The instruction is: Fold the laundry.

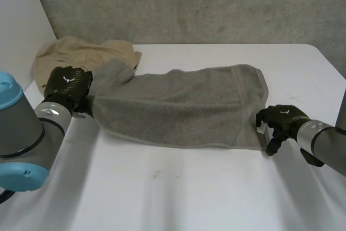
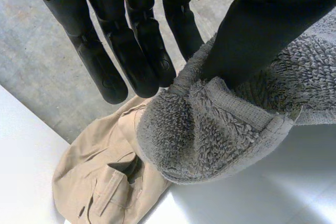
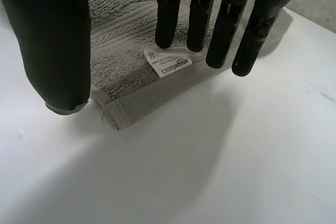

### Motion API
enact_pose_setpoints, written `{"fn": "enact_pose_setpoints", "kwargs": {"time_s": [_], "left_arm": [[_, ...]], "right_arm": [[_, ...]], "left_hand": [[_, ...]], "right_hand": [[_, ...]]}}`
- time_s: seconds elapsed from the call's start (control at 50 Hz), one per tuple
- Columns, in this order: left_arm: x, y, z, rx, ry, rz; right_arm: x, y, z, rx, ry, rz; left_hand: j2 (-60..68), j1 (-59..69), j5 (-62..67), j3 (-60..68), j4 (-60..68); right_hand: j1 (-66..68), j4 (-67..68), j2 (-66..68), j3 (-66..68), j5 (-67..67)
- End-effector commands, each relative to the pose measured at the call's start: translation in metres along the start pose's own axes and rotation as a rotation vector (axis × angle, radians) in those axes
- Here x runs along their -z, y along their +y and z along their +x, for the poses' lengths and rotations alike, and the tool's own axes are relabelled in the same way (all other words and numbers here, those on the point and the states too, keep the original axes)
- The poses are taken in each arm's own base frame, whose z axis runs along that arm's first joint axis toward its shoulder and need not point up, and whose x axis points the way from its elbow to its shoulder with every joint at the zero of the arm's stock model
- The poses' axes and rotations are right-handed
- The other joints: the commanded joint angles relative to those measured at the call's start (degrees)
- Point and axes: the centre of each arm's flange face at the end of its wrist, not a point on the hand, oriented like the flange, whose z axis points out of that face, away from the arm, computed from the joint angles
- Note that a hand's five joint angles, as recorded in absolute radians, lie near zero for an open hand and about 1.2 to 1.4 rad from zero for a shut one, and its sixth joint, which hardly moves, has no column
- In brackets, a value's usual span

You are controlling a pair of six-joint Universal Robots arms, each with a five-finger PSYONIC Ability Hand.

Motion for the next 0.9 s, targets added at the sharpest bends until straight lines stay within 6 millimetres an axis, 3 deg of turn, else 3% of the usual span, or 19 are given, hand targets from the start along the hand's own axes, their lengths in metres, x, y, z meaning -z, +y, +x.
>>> {"fn": "enact_pose_setpoints", "kwargs": {"time_s": [0.02, 0.22, 0.9], "left_arm": [[0.000, 0.000, 0.000, 0.000, 0.002, 0.000], [-0.001, 0.000, 0.000, 0.000, 0.000, -0.001], [0.000, 0.001, 0.000, 0.000, 0.002, -0.004]], "right_arm": [[-0.006, 0.001, -0.002, 0.003, -0.007, 0.000], [-0.015, 0.003, -0.010, 0.021, -0.023, 0.006], [-0.038, 0.001, -0.002, 0.046, -0.001, 0.041]], "left_hand": [[11.4, 15.0, 14.0, 11.9, 11.2], [11.4, 15.0, 14.0, 11.9, 11.2], [11.4, 15.0, 14.0, 11.9, 11.2]], "right_hand": [[5.7, 2.3, 2.0, 2.5, 2.4], [6.4, 3.0, 2.7, 3.1, 3.1], [15.8, 12.4, 12.1, 12.6, 12.5]]}}
